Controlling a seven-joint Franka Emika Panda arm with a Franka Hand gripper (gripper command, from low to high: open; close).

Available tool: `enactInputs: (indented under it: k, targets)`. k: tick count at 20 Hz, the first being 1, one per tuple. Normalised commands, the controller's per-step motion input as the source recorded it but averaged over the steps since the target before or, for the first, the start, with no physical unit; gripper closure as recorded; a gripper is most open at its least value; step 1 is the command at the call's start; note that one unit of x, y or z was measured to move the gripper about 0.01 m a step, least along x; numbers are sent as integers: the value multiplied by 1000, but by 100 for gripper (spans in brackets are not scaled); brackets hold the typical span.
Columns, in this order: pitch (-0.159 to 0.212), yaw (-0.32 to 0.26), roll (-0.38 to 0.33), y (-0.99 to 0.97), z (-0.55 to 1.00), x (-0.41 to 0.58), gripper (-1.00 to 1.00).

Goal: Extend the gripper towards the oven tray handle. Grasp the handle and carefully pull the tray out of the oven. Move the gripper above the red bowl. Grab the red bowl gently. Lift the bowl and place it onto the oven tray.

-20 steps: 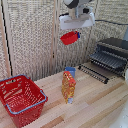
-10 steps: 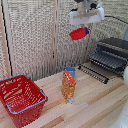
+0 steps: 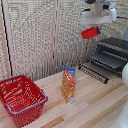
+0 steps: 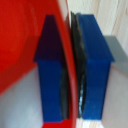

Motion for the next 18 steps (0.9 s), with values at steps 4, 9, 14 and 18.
enactInputs:
  k: [4,9,14,18]
  targets:
    - [9,0,55,-1000,-138,-3,100]
    - [1,-9,37,-886,-369,-31,100]
    - [1,-7,10,-778,-349,-18,100]
    - [21,-2,0,-540,-357,-118,100]
